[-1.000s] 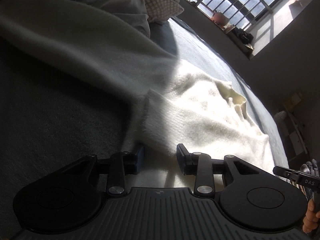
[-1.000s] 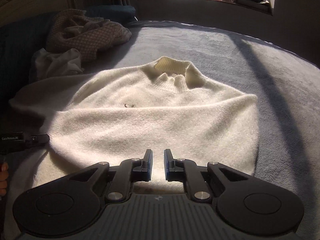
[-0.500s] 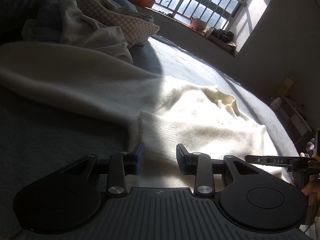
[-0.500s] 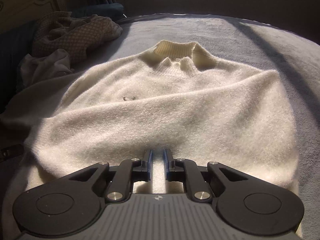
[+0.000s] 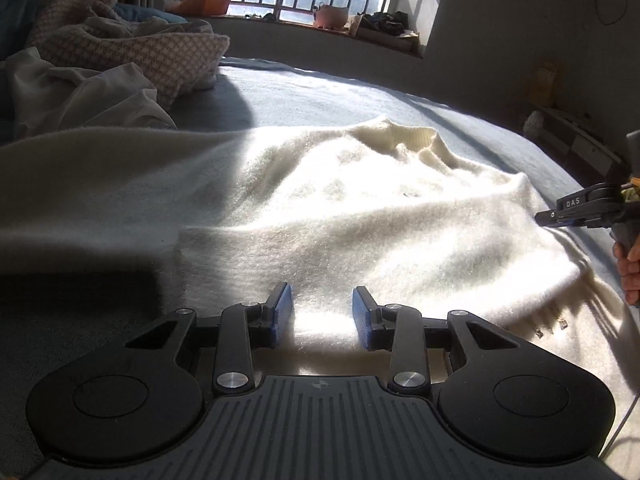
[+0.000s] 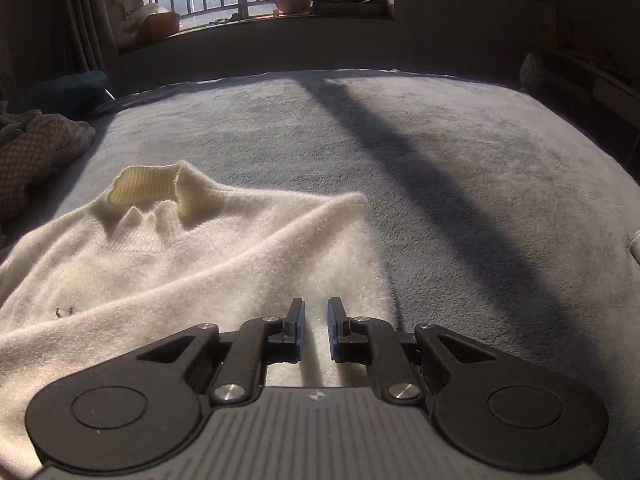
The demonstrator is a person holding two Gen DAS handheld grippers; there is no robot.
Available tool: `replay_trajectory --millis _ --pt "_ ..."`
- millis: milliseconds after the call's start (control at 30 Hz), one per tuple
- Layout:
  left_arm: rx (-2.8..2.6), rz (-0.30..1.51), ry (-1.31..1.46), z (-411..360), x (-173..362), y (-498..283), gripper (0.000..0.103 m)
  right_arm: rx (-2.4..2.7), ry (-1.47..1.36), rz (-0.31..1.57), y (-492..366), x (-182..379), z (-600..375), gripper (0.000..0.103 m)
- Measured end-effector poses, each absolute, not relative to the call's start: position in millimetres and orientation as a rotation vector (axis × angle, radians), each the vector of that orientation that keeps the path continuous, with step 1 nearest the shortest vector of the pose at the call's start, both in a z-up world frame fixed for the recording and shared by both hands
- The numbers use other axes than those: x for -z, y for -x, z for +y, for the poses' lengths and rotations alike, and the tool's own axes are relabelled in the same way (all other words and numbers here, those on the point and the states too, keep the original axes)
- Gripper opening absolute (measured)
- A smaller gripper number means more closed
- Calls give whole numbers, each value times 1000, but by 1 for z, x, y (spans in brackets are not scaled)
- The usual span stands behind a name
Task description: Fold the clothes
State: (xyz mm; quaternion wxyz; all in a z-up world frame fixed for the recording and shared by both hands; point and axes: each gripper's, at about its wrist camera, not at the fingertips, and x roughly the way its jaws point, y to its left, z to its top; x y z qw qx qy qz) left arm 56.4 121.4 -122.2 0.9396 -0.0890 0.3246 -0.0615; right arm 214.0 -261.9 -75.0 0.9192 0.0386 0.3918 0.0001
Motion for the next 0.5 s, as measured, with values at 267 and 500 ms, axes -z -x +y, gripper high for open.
replay_trajectory --millis 267,500 --pt "120 670 199 123 121 -55 34 -50 -156 733 -193 49 -270 11" --pt "112 676 230 124 120 -56 34 -90 -45 737 -163 43 -254 12"
